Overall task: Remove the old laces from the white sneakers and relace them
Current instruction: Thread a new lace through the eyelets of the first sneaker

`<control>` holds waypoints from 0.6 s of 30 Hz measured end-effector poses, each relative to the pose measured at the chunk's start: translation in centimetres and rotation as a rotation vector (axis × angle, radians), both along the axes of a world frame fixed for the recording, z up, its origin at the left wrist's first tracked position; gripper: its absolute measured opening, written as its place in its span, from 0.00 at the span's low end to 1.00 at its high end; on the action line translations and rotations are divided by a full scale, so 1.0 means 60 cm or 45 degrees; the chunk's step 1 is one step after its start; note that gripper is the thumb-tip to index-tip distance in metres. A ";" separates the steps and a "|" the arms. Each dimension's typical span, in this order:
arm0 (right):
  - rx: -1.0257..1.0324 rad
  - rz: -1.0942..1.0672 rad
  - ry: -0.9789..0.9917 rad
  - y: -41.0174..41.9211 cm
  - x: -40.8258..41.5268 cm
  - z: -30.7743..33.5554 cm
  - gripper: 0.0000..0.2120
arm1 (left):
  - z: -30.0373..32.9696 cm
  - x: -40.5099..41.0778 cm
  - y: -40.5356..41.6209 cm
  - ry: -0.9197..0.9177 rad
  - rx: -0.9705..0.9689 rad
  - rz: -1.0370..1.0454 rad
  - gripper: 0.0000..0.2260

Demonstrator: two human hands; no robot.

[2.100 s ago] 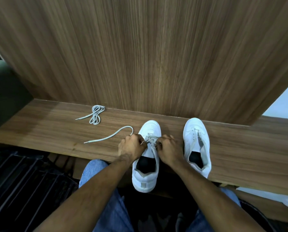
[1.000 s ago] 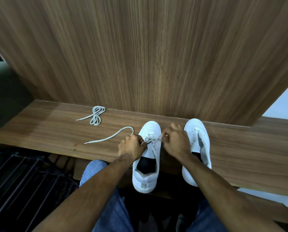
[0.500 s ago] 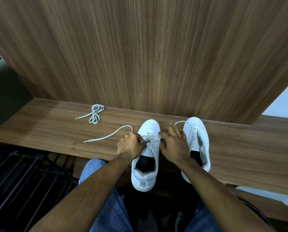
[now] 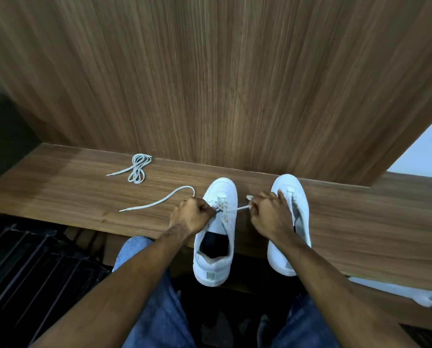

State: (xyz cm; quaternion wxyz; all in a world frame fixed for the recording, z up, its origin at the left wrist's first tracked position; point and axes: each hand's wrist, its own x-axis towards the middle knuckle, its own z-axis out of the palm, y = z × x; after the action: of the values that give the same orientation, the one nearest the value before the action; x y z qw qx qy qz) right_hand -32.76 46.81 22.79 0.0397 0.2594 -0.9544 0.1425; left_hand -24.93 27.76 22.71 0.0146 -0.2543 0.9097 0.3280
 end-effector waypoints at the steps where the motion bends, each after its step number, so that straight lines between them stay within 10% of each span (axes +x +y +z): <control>1: 0.018 0.035 -0.012 -0.003 0.005 -0.003 0.14 | -0.006 -0.001 -0.008 0.046 0.214 -0.015 0.13; 4: 0.084 0.159 -0.057 -0.023 0.016 -0.012 0.16 | -0.028 0.003 -0.032 0.121 0.571 -0.087 0.09; 18: 0.313 0.200 0.063 -0.036 0.020 -0.026 0.09 | -0.025 -0.005 -0.071 -0.088 -0.817 -0.381 0.14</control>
State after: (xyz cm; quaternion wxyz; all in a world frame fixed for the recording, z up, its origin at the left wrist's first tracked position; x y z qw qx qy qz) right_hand -31.53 44.62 21.23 0.0197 0.3398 -0.9401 0.0207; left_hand -25.25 23.49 21.21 0.0128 -0.1208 0.9925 0.0108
